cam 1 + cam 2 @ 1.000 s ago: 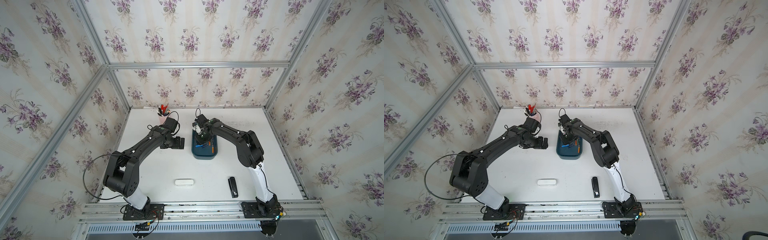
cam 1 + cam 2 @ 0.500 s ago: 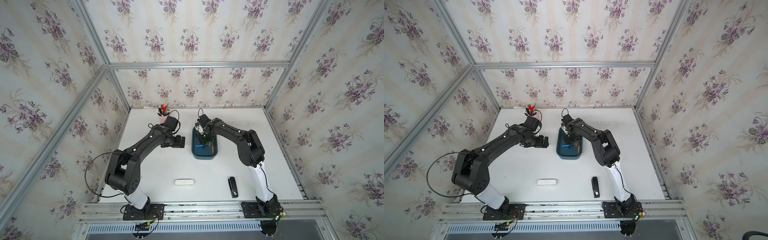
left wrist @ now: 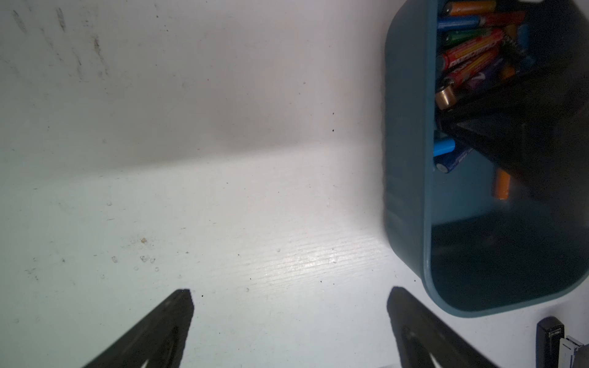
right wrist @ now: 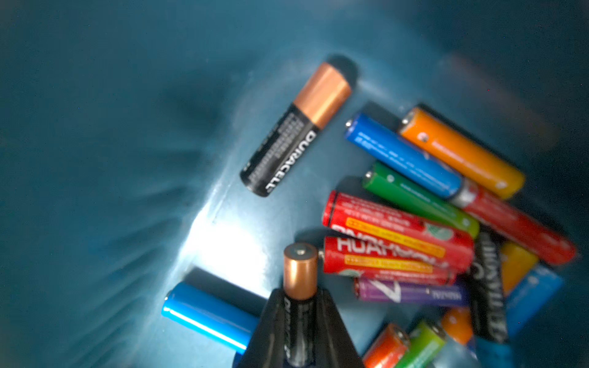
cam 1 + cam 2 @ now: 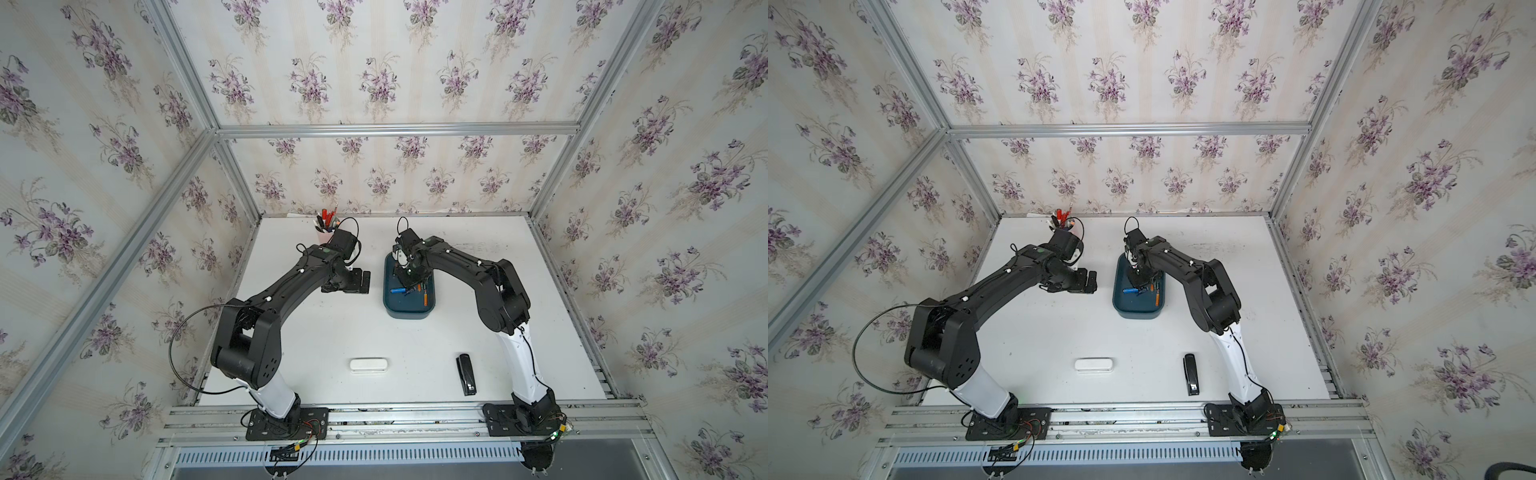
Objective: Take the batteries out of the storage box
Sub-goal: Pick up the battery from the storage box.
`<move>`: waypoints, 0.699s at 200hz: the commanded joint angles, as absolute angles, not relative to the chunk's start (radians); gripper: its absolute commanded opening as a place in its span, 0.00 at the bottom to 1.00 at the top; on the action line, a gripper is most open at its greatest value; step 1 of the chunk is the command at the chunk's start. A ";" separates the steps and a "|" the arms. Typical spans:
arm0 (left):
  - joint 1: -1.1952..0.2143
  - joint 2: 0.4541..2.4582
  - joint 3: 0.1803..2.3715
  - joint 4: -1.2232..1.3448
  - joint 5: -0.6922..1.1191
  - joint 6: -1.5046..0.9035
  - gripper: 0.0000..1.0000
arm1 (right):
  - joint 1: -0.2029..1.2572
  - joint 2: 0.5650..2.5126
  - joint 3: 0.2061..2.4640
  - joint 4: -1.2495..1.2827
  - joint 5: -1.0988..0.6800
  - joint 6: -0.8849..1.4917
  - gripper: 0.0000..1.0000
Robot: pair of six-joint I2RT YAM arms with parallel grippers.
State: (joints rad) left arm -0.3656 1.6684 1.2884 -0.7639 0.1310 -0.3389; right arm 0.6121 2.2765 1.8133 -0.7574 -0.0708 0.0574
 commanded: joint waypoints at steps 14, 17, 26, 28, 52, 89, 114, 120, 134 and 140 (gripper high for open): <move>-0.368 1.664 1.297 -0.798 0.106 -0.323 1.00 | 0.607 2.238 1.812 -0.756 -0.084 0.134 0.19; -0.368 1.665 1.297 -0.800 0.106 -0.322 1.00 | 0.607 2.233 1.813 -0.756 -0.086 0.138 0.19; -0.370 1.663 1.298 -0.803 0.103 -0.319 1.00 | 0.607 2.224 1.815 -0.758 -0.088 0.147 0.18; -0.370 1.664 1.298 -0.802 0.103 -0.320 1.00 | 0.606 2.221 1.816 -0.757 -0.088 0.150 0.18; -0.371 1.663 1.298 -0.803 0.098 -0.318 1.00 | 0.598 2.192 1.825 -0.770 -0.086 0.175 0.18; -0.375 1.673 1.325 -0.813 0.100 -0.308 1.00 | 0.552 2.100 1.798 -0.792 -0.085 0.230 0.18; -0.376 1.689 1.348 -0.819 0.105 -0.305 1.00 | 0.489 2.028 1.754 -0.799 -0.077 0.254 0.18; -0.377 1.693 1.354 -0.819 0.107 -0.304 1.00 | 0.478 2.012 1.741 -0.804 -0.072 0.257 0.18; -0.381 1.703 1.366 -0.821 0.107 -0.302 1.00 | 0.453 1.971 1.698 -0.800 -0.057 0.264 0.17; -0.382 1.709 1.370 -0.822 0.107 -0.301 1.00 | 0.442 1.956 1.672 -0.791 -0.056 0.264 0.18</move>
State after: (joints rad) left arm -0.3775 1.6951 1.3514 -0.7971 0.1074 -0.3195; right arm 0.4698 2.0052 1.7287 -0.7757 -0.0784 0.2356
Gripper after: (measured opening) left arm 0.998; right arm 0.184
